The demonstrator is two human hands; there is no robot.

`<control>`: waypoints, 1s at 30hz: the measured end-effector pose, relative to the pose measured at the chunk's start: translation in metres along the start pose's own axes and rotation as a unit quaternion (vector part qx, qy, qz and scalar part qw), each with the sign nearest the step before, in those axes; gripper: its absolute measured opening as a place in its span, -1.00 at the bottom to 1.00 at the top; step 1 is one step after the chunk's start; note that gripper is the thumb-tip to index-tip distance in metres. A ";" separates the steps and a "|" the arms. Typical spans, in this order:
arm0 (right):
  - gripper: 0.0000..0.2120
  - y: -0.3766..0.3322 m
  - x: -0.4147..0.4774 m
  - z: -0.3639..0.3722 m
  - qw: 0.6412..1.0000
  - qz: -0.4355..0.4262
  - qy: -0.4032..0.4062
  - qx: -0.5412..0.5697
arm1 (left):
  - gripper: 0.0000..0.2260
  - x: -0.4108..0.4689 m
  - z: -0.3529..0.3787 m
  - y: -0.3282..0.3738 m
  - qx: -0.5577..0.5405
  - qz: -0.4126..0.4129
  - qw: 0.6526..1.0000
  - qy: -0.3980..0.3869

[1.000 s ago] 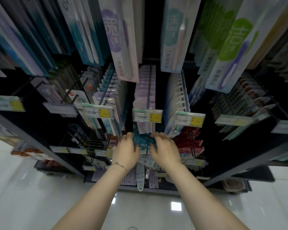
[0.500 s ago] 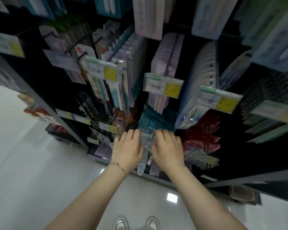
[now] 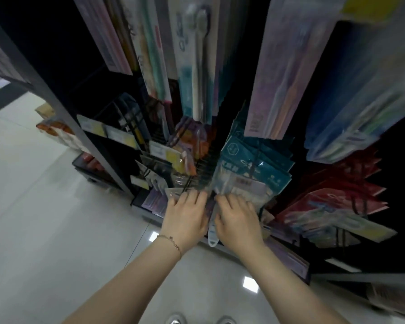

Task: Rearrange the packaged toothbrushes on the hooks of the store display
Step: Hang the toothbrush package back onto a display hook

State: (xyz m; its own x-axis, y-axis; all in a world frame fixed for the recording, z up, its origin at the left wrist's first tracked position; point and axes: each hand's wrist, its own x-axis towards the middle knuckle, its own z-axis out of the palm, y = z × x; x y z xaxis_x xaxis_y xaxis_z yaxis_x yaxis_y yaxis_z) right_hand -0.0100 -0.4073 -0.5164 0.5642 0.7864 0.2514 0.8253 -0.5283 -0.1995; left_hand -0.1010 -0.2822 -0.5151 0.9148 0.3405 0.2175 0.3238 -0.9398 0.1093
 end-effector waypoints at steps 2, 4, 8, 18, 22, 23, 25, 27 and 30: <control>-0.75 0.006 -0.005 0.030 1.000 -0.001 -0.019 -0.007 | -0.71 -0.006 0.023 -0.005 -0.003 -0.007 1.000 -0.018; -0.75 0.013 -0.013 0.063 0.999 0.005 -0.040 -0.007 | -0.74 -0.015 0.053 -0.011 -0.010 -0.013 0.999 -0.041; -0.69 0.026 -0.030 0.126 0.998 0.016 -0.063 -0.002 | -0.67 -0.031 0.124 -0.023 -0.011 -0.022 0.997 -0.077; -0.69 0.074 -0.053 0.268 0.997 0.006 -0.076 -0.006 | -0.56 -0.053 0.289 -0.032 -0.019 -0.032 0.989 -0.146; -0.68 0.087 -0.056 0.310 0.996 0.019 -0.088 -0.003 | -0.57 -0.055 0.344 -0.026 -0.059 -0.061 0.979 -0.186; -0.67 0.090 -0.057 0.318 0.996 0.018 -0.088 -0.010 | -0.57 -0.055 0.353 -0.024 -0.070 -0.074 0.974 -0.202; -0.60 0.097 -0.060 0.333 0.996 0.009 -0.084 -0.028 | -0.58 -0.054 0.373 -0.019 -0.106 -0.096 0.963 -0.227; -0.56 0.106 -0.063 0.345 0.996 0.001 -0.082 -0.030 | -0.58 -0.053 0.393 -0.014 -0.110 -0.121 0.952 -0.259; -0.59 0.119 -0.066 0.359 0.997 0.003 -0.077 -0.028 | -0.47 -0.051 0.414 -0.010 -0.116 -0.172 0.933 -0.293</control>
State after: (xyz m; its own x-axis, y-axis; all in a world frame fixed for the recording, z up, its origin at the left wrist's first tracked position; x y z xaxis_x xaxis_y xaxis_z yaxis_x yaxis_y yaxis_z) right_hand 0.0422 -0.4066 -0.8970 0.5629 0.8204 0.1007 0.8240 -0.5474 -0.1464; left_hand -0.0505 -0.3023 -0.9290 0.7635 0.4827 -0.4290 0.6237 -0.7233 0.2963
